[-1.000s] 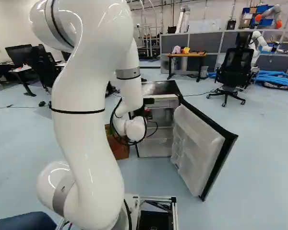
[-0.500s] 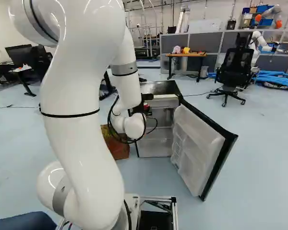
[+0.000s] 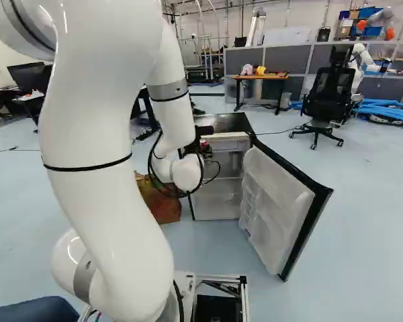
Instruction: Grab a drink from the fridge
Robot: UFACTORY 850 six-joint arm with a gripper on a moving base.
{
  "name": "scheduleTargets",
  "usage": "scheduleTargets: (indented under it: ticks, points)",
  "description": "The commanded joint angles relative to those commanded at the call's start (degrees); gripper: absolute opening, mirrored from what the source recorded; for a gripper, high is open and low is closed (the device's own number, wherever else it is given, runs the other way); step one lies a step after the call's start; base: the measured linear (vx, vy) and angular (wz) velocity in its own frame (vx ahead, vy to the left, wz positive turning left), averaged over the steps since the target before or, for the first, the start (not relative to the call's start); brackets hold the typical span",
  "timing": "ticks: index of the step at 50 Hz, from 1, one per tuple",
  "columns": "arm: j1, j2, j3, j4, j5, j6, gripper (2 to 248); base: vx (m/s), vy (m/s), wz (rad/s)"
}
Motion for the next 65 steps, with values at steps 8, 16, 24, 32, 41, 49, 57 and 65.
scheduleTargets:
  ticks: [8, 16, 24, 32, 41, 49, 57, 65]
  points:
    - [0.1, 0.91, -0.31, 0.0, -1.51, 0.0, 94, 0.0, 0.0, 0.0]
    - [0.2, 1.77, -0.66, 0.0, -3.1, 0.0, 94, 0.0, 0.0, 0.0]
    - [0.3, 2.6, -1.04, 0.0, -4.71, 0.0, 94, 0.0, 0.0, 0.0]
    - [0.41, 3.42, -1.43, 0.0, -6.31, 0.0, 94, 0.0, 0.0, 0.0]
    - [0.52, 4.29, -1.91, 0.0, -7.82, 0.0, 94, 0.0, 0.0, 0.0]
    - [0.63, 5.03, -2.37, 0.15, -8.6, 0.0, 94, 0.0, 0.0, 0.0]
    - [0.73, 5.73, -2.87, 0.58, -8.64, 0.0, 94, 0.0, 0.0, 0.0]
    - [0.85, 6.27, -3.53, 1.11, -8.64, 0.0, 94, 0.0, 0.0, 0.0]
